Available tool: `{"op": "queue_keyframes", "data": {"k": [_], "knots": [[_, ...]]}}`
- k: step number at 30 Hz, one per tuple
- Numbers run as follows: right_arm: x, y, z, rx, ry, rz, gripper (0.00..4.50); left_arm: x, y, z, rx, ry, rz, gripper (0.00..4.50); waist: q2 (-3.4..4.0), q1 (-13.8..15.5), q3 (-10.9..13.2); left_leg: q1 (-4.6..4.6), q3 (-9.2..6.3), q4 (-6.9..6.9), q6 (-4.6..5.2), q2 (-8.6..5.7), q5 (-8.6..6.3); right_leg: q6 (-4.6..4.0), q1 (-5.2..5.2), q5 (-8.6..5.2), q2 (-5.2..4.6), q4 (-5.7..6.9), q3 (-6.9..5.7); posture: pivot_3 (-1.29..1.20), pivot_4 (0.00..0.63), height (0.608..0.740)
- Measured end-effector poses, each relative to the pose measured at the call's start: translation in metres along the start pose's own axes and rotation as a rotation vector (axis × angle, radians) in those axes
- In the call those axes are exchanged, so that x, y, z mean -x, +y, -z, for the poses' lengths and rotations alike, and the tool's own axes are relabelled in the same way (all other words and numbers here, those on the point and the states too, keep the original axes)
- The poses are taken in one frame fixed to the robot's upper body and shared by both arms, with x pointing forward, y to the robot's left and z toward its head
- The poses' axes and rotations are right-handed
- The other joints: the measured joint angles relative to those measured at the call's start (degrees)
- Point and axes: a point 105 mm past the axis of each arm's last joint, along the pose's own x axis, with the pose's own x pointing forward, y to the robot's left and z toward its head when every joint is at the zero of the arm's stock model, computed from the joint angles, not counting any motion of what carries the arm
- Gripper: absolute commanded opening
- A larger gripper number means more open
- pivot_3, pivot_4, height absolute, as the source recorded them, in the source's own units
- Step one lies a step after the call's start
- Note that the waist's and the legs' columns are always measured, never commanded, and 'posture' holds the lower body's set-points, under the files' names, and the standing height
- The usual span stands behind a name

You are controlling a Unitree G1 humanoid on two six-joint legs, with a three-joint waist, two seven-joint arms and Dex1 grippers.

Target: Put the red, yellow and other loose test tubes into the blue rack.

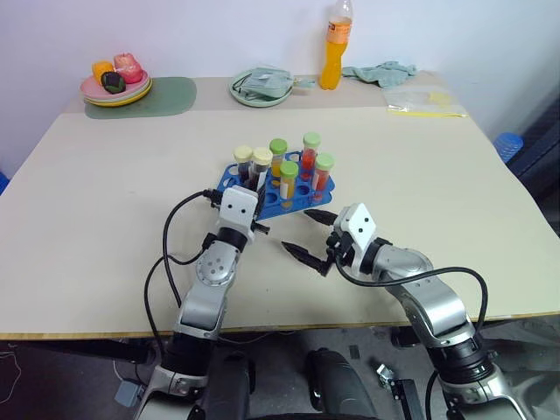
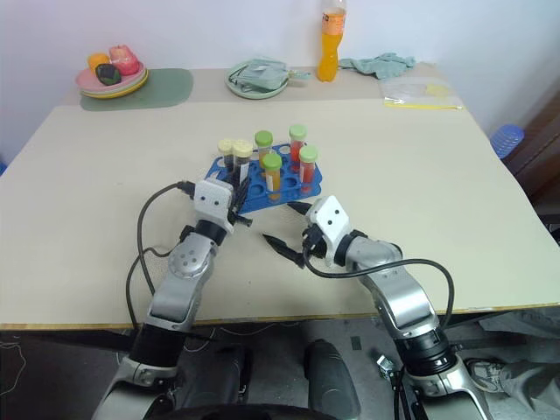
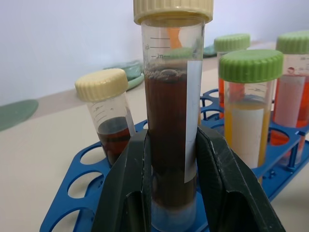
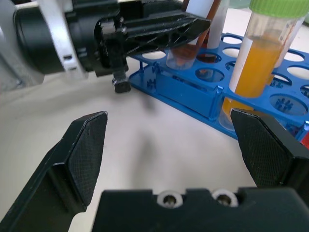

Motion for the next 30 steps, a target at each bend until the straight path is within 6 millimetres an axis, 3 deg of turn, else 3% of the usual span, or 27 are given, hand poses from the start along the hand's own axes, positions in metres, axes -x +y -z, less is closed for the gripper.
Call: {"op": "queue_keyframes", "data": {"k": [3, 6, 9, 10, 15, 19, 24, 27, 30], "knots": [[-0.001, 0.0, -0.001, 0.003, -0.004, -0.001, 4.5, 0.002, 0.0, 0.004, 0.014, -0.02, -0.002, 0.74, 0.05, 0.0, 0.0, 0.01, 0.0, 0.0, 0.0, 0.0, 0.0, 0.0, 0.02, 0.0, 0.0, -0.03, 0.0, 0.0, 0.15, 0.74], [-0.001, 0.0, -0.001, 0.003, -0.004, -0.003, 4.5, 0.001, 0.0, 0.008, 0.042, -0.019, -0.011, 2.16, 0.11, 0.0, -0.1, 0.03, 0.0, 0.0, 0.01, 0.0, 0.0, 0.0, 0.04, 0.0, 0.0, -0.03, 0.0, 0.0, 0.15, 0.74], [-0.001, 0.0, -0.002, 0.004, -0.004, -0.005, 4.5, 0.005, -0.004, 0.03, 0.058, 0.058, -0.008, 3.66, 0.11, -0.1, -0.1, 0.03, 0.0, -0.01, 0.01, 0.0, -0.01, 0.0, 0.03, 0.0, 0.01, -0.03, -0.01, 0.0, 0.15, 0.74], [-0.001, 0.0, -0.002, 0.004, -0.004, -0.005, 4.5, 0.005, -0.004, 0.029, 0.06, 0.051, -0.011, 4.06, 0.11, -0.1, -0.1, 0.03, -0.01, -0.01, 0.01, 0.0, -0.01, 0.0, 0.04, 0.0, 0.01, -0.03, -0.01, 0.0, 0.15, 0.74], [-0.001, 0.0, -0.003, 0.008, -0.006, -0.016, 4.5, 0.006, 0.0, 0.027, 0.095, 0.043, -0.028, 4.06, 0.11, -0.1, -0.1, 0.03, -0.01, -0.01, 0.01, 0.0, -0.01, 0.01, 0.03, 0.0, 0.01, -0.03, -0.01, 0.0, 0.15, 0.74], [0.004, -0.004, -0.002, 0.016, 0.008, -0.013, 4.5, 0.025, 0.018, 0.016, 0.123, 0.023, -0.052, 4.06, 0.12, -0.3, -0.1, 0.03, -0.02, -0.05, 0.01, 0.05, -0.01, 0.0, 0.01, -0.01, 0.03, -0.02, 0.0, 0.0, 0.15, 0.74], [0.026, -0.019, -0.005, 0.043, 0.039, -0.012, 4.5, 0.074, 0.065, 0.006, 0.077, 0.115, -0.013, 4.06, 0.14, -0.4, -0.1, 0.02, 0.01, -0.06, 0.03, 0.09, -0.02, -0.03, 0.01, -0.03, 0.03, -0.04, 0.0, 0.0, 0.15, 0.74], [0.05, -0.045, -0.006, 0.041, 0.077, 0.048, 4.5, 0.112, 0.106, 0.01, 0.006, 0.249, -0.021, 4.06, 0.18, -0.3, 0.0, 0.03, 0.03, -0.06, 0.04, 0.1, -0.03, -0.21, 0.03, -0.13, 0.04, -0.08, -0.02, 0.0, 0.15, 0.74], [0.07, -0.071, 0.002, 0.029, 0.127, 0.115, 4.5, 0.133, 0.138, 0.007, -0.033, 0.317, -0.065, 4.06, 0.17, 0.1, 0.0, 0.03, 0.04, -0.05, 0.05, 0.09, -0.03, -0.23, 0.13, -0.15, 0.02, -0.27, -0.04, 0.0, 0.15, 0.74]]}}
